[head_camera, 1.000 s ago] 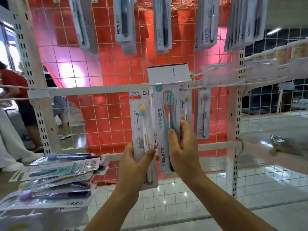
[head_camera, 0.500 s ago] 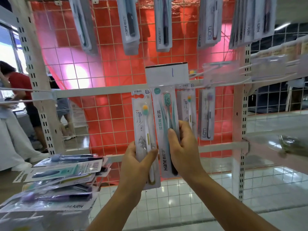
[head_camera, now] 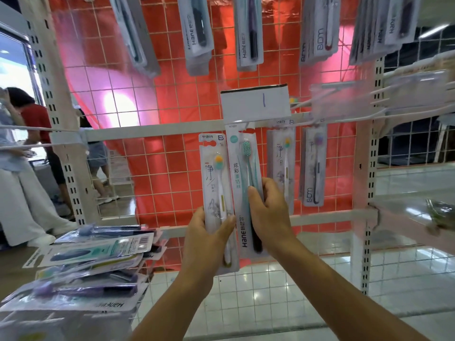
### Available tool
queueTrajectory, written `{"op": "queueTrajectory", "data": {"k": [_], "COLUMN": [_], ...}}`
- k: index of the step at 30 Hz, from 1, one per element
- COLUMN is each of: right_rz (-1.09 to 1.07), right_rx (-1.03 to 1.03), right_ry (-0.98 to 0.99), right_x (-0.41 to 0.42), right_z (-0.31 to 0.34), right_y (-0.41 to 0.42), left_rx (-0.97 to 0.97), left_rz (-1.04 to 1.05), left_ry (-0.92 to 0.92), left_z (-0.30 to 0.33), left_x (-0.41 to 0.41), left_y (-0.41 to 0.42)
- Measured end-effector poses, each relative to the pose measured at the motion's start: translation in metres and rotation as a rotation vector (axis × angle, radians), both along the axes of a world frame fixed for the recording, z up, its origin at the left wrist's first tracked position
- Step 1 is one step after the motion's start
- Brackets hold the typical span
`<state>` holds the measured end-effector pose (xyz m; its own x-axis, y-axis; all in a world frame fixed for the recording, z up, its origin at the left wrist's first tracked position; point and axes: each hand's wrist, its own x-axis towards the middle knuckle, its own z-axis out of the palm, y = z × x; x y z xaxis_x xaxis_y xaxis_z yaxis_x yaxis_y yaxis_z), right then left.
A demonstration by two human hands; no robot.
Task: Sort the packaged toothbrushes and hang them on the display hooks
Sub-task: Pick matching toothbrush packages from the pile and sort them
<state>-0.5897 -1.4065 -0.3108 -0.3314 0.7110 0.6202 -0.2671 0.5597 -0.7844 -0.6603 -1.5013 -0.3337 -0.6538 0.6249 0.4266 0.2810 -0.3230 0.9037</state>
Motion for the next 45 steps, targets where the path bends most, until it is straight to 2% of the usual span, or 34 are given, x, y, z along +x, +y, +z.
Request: {"op": "queueTrajectory", "data": {"k": [13, 19, 22, 26, 31, 35, 42, 45], "right_rz": [-0.123, -0.08, -0.095, -0.131, 0.093, 0.15, 0.279, 0.215], "right_rx": [0.005, -0.08, -0.046, 0.002, -0.15, -0.17, -0.064, 0.011], "right_ry": [-0.212, -0.236, -0.248, -0.109, 0.024, 0.117, 0.146, 0.167], "right_x": [-0.05, -0.058, -0.052, -0.028, 0.009, 0.035, 0.064, 0.072], "right_z": [0.003, -0.005, -0.018, -0.03, -0.022, -0.003, 0.014, 0.016], "right_y": [0.072, 0.08, 0.081, 0.069, 0.043, 0.028, 0.025, 0.027], "left_rx": [-0.036, -0.038, -0.051, -0.073, -0.09, -0.048, 0.022, 0.032], "left_rz": [0.079, 0.067, 0.087, 0.07, -0.02, -0.091, -0.192, -0.24], "left_ry": [0.019, -0.01, 0.01, 0.02, 0.023, 0.024, 0.096, 0.145], "left_z": [-0.002, -0.006, -0.008, -0.012, -0.014, -0.011, -0.004, -0.002], "left_x": [0.002, 0.003, 0.004, 0.012, 0.03, 0.041, 0.061, 0.071], "left_y": [0.016, 0.02, 0.021, 0.023, 0.03, 0.035, 0.042, 0.047]}}
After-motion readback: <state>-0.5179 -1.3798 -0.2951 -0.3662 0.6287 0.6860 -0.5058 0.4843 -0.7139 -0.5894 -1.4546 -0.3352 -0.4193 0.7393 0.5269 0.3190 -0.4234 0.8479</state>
